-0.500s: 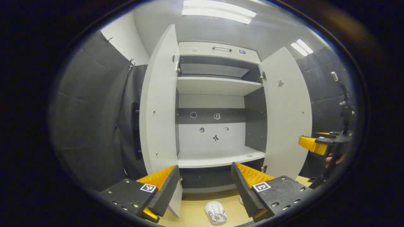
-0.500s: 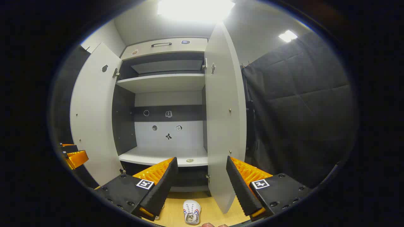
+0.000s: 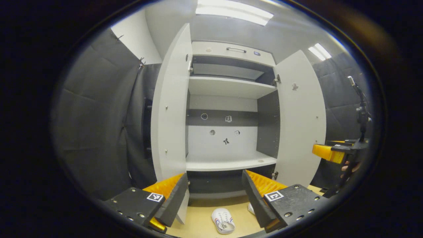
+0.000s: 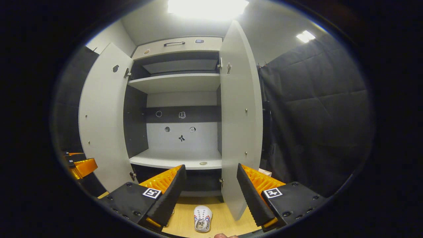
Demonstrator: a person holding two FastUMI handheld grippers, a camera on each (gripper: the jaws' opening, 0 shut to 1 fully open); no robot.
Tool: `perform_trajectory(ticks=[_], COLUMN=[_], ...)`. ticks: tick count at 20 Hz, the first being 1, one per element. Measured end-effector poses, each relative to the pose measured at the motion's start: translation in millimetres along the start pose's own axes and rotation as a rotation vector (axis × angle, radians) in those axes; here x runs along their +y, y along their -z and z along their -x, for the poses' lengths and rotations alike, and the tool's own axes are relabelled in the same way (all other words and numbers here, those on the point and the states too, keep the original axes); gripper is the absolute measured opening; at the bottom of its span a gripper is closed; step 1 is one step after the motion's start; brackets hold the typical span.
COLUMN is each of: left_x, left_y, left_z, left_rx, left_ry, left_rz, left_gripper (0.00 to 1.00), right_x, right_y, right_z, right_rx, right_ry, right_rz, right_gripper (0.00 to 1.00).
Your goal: Grab one shoe with the right hand and put it into the shoe cabinet, grab the other shoe with the left hand and put it into the shoe cabinet; then close the right door with the right hand and the left door with the left hand.
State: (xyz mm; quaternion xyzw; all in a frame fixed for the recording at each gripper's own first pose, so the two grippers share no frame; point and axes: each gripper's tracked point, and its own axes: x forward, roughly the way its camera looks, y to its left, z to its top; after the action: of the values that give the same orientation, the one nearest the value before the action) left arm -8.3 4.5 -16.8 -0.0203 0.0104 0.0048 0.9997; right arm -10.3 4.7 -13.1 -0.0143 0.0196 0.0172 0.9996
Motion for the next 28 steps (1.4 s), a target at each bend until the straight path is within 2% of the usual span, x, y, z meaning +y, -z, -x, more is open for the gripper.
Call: perform_trajectory(ticks=[3,8,14,16,17,18,22,24,28], left_x=[3,4,16,18,17,17,16,13,-4], left_y=[3,15,27,39,44,52,76,86,110], left_z=[2,8,18,24,25,26,29,28,26], left_rx=[0.0,0.019,0.039,0.064,0.076,0.094,0.148,0.175,0.24], left_ry=[-0.006,-0.014,-0.051,-0.058,-0.053,-0.055,-0.061,-0.054,0.002], left_rz=[-0.003,0.004,0.009,0.034,0.053,0.069,0.064,0.053,0.04], left_gripper=[1.0,1.0,1.0,1.0,0.88,0.94,0.94,0.94,0.94], right_x=[-2,8,29,42,44,47,63,78,96], right_y=[2,-8,17,39,49,60,127,166,234], right_z=[-5,-22,-47,-58,-66,-72,-90,-95,-104], right_rx=[0.02,0.008,0.111,0.182,0.213,0.24,0.4,0.505,0.612], right_ry=[0.019,0.0,-0.078,-0.118,-0.12,-0.127,-0.161,-0.206,-0.251], right_rz=[0.006,0.003,-0.02,-0.014,-0.014,-0.022,-0.026,-0.035,-0.038], right_gripper=[0.96,0.94,0.96,0.96,0.94,0.96,0.95,0.96,0.98])
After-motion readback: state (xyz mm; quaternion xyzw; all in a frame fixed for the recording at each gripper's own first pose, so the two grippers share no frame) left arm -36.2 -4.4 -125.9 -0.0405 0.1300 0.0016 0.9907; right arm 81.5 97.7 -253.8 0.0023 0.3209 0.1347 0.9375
